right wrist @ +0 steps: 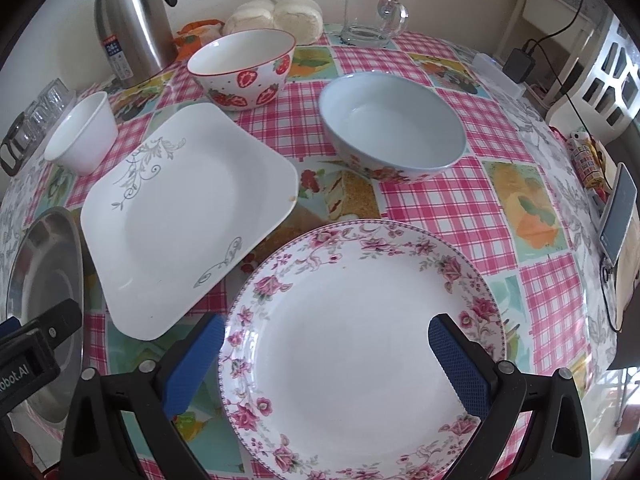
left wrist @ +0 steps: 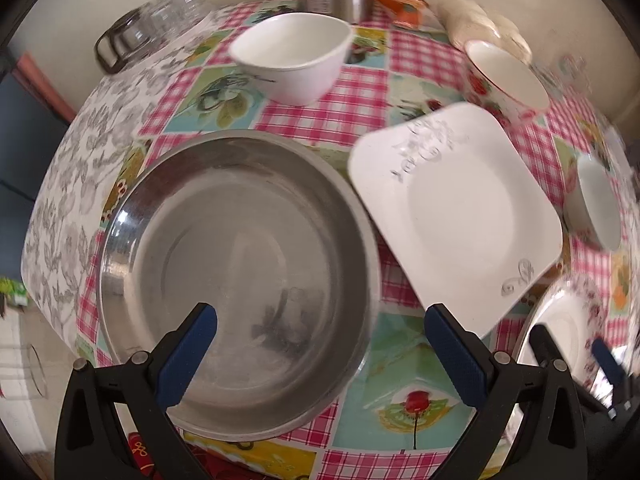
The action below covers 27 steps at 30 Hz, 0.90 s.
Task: Organize plates and bowls
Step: 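Move the left gripper to the steel basin rim and close on it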
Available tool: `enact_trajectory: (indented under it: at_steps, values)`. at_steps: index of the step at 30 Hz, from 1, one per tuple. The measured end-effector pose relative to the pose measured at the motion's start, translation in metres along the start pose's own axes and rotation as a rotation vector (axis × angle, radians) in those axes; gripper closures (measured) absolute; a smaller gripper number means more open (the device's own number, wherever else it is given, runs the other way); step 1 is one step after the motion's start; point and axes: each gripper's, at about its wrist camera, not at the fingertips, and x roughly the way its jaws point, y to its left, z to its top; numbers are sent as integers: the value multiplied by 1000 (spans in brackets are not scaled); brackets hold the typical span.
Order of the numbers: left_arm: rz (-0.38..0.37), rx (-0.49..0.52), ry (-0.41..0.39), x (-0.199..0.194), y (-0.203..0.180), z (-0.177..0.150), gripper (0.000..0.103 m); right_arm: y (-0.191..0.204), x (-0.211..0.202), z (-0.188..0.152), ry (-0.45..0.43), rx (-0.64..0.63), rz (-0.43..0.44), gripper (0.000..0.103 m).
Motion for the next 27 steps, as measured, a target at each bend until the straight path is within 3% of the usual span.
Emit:
enact_trajectory:
  at_steps: [5, 13, 17, 20, 24, 27]
  values:
    - [56, -191, -14, 1, 46, 9, 0, 17, 1, -1, -6, -30, 33, 0]
    - [80, -474, -97, -1, 121, 9, 0, 55, -5, -5, -39, -83, 196, 0]
    - [87, -488, -129, 2, 136, 9, 0, 74, -10, -6, -71, -106, 262, 0]
    - [75, -475, -107, 9, 140, 11, 0, 86, -10, -7, -72, -117, 319, 0]
    - [2, -460, -57, 16, 143, 13, 0, 101, -8, -10, -52, -132, 369, 0]
    - [27, -459, -65, 14, 148, 13, 0, 110, -7, -12, -46, -146, 384, 0]
